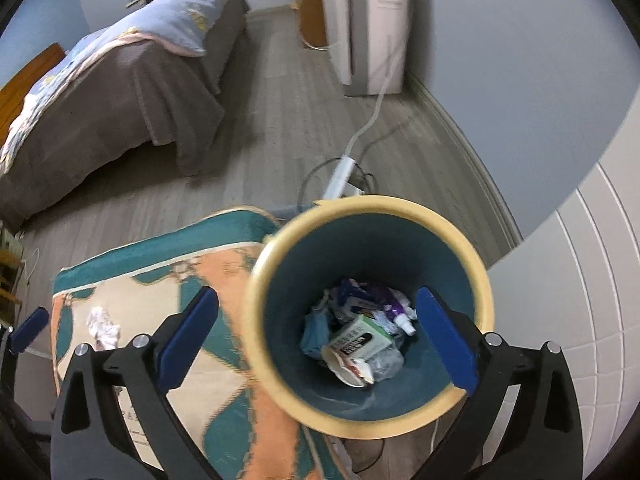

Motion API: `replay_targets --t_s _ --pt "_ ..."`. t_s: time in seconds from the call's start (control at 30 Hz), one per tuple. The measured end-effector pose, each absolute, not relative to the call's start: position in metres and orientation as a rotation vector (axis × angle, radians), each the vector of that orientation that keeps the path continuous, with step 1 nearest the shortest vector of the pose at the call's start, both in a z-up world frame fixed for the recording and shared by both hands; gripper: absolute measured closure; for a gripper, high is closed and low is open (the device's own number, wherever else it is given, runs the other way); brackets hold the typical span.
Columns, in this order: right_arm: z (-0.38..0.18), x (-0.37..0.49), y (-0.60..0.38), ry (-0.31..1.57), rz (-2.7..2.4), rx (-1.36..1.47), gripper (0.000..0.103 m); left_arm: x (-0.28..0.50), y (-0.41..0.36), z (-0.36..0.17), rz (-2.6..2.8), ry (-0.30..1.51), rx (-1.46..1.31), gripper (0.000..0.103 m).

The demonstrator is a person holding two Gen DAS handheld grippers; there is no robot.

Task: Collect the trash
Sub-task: 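Move both open tools back over the cushion toward the tissue and blister pack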

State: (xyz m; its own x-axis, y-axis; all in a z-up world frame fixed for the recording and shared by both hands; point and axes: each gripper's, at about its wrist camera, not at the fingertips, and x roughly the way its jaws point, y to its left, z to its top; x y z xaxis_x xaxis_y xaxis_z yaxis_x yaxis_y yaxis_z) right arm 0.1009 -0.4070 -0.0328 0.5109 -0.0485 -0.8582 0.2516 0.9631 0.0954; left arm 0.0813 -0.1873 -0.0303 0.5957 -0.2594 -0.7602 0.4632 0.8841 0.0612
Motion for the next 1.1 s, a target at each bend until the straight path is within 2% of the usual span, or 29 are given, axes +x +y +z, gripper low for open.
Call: replay_targets --t_s 0.4,0.57,0.7,1.1 --pt "-0.040 0.118 -0.290 1.064 0.046 0.116 0.006 0.057 -0.057 -0.026 -0.218 0.840 0.157 0.010" --pt "-0.048 0.119 -0.253 1.096 0.084 0.060 0.006 0.051 -0.018 -0.053 -0.145 0.902 0.110 0.010" --pt "-0.052 0.119 -0.232 1.114 0.100 0.042 0.006 0.044 0.001 -0.077 -0.126 0.947 0.181 0.010" --pt "-0.084 0.127 -0.166 1.184 0.125 0.016 0.006 0.026 0.025 -0.139 -0.170 1.123 0.240 0.010"
